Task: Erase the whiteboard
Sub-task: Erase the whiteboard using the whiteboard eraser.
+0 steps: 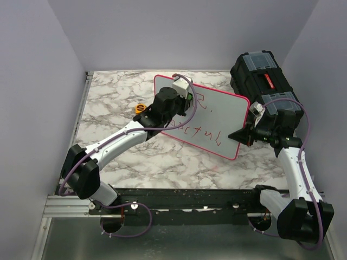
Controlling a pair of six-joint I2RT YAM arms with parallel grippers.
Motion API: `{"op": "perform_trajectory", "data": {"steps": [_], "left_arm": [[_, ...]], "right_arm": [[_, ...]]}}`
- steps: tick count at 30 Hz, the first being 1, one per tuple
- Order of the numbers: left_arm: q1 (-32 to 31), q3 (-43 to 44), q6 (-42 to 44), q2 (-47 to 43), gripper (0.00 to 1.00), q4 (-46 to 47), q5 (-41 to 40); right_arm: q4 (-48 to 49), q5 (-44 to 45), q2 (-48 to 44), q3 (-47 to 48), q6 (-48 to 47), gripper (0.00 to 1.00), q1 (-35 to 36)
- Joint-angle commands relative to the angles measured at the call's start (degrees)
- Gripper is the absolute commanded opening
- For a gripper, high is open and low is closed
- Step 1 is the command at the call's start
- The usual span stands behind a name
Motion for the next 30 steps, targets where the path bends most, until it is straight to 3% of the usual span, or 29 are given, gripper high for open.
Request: {"op": "perform_trajectory", "data": {"steps": [1, 16, 30], "left_arm": [[0.26, -5.86, -2.73, -0.91, 0.0, 1.77, 0.27], [1.22, 3.06, -0.28, -0.16, 0.0, -1.91, 1.28], [0.98, -2.57, -2.75, -0.66, 0.0, 0.18, 4.12]], "right_arm": [[1.45, -3.27, -1.3, 1.09, -3.74, 0.01, 0.31], [1.47, -3.2, -1.46, 1.12, -3.79, 0.01, 0.26], [1.3, -3.44, -1.29, 1.07, -3.88, 0.0, 0.31]]}}
